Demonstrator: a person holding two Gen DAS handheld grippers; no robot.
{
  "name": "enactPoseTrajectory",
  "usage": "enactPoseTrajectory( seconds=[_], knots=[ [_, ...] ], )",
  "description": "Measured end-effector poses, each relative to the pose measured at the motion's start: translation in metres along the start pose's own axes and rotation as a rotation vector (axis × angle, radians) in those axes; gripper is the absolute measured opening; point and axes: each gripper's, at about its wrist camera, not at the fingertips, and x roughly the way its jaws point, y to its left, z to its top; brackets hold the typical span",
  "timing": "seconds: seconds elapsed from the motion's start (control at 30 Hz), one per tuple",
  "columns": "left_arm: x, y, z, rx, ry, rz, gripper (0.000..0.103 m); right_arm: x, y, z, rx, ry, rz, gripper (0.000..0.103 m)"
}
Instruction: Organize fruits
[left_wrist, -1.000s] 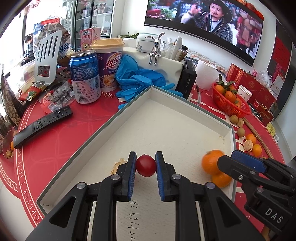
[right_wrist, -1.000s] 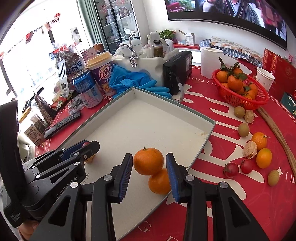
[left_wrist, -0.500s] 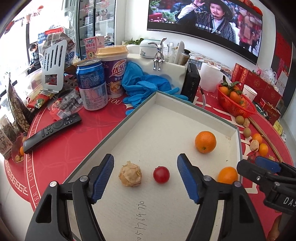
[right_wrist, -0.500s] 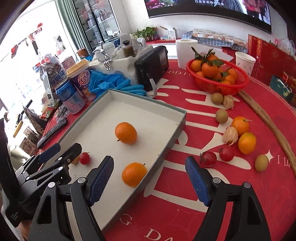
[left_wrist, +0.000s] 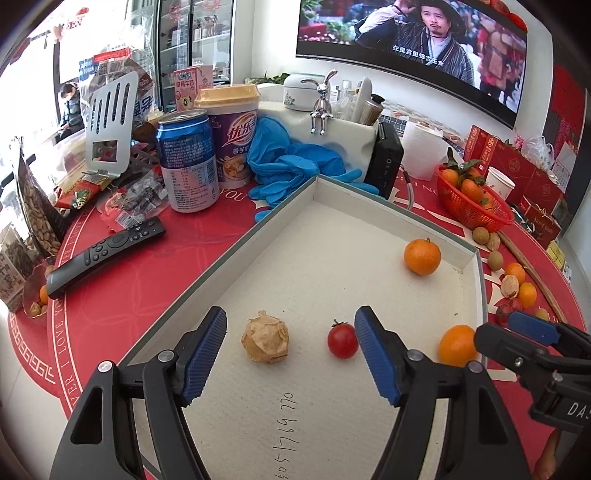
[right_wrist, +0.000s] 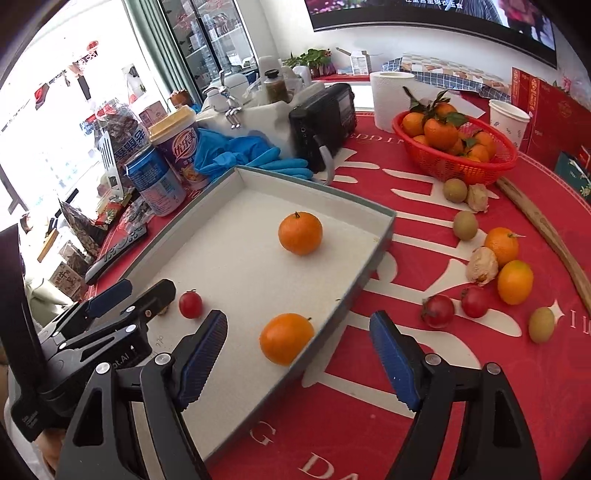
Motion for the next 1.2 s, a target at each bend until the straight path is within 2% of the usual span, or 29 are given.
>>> enactPoseTrajectory(
  seconds=[0.1, 0.2, 0.43, 0.57, 0.6, 0.63, 0.67, 0.73, 0.8, 1.0, 1.2],
  knots=[
    [-0.007, -0.012, -0.001, 0.034, -0.020, -0.058, 0.078, -0.016, -0.024, -0.009, -0.004, -0.021, -0.109, 0.081],
    [-0.013, -0.032, -0.004, 0.094, -0.032, -0.114, 0.078, -0.029, -0.057, -0.022, 0.022, -0.003, -0.206, 0.081],
    [-0.029, -0.104, -0.024, 0.297, -0.036, -0.257, 0.078, -0.045, -0.129, -0.049, 0.131, 0.050, -0.355, 0.081],
    [-0.035, -0.152, -0.034, 0.416, -0.027, -0.297, 0.078, -0.046, -0.155, -0.055, 0.149, 0.074, -0.368, 0.081],
    [-0.035, -0.163, -0.035, 0.442, -0.022, -0.296, 0.078, -0.046, -0.160, -0.056, 0.153, 0.071, -0.368, 0.084],
    [-0.033, -0.174, -0.036, 0.470, -0.015, -0.298, 0.078, -0.049, -0.164, -0.058, 0.156, 0.056, -0.370, 0.090],
    [-0.029, -0.185, -0.035, 0.496, -0.007, -0.298, 0.078, -0.050, -0.169, -0.059, 0.169, 0.049, -0.366, 0.103],
    [-0.018, -0.203, -0.034, 0.535, 0.011, -0.274, 0.078, -0.053, -0.178, -0.062, 0.191, 0.033, -0.352, 0.103],
    [-0.005, -0.217, -0.031, 0.556, 0.036, -0.257, 0.078, -0.053, -0.182, -0.063, 0.188, 0.060, -0.363, 0.103],
    [0.031, -0.237, -0.031, 0.567, 0.121, -0.225, 0.074, -0.053, -0.182, -0.065, 0.156, 0.091, -0.381, 0.103],
    [0.040, -0.240, -0.028, 0.564, 0.101, -0.242, 0.074, -0.055, -0.182, -0.068, 0.162, 0.092, -0.386, 0.103]
  ],
)
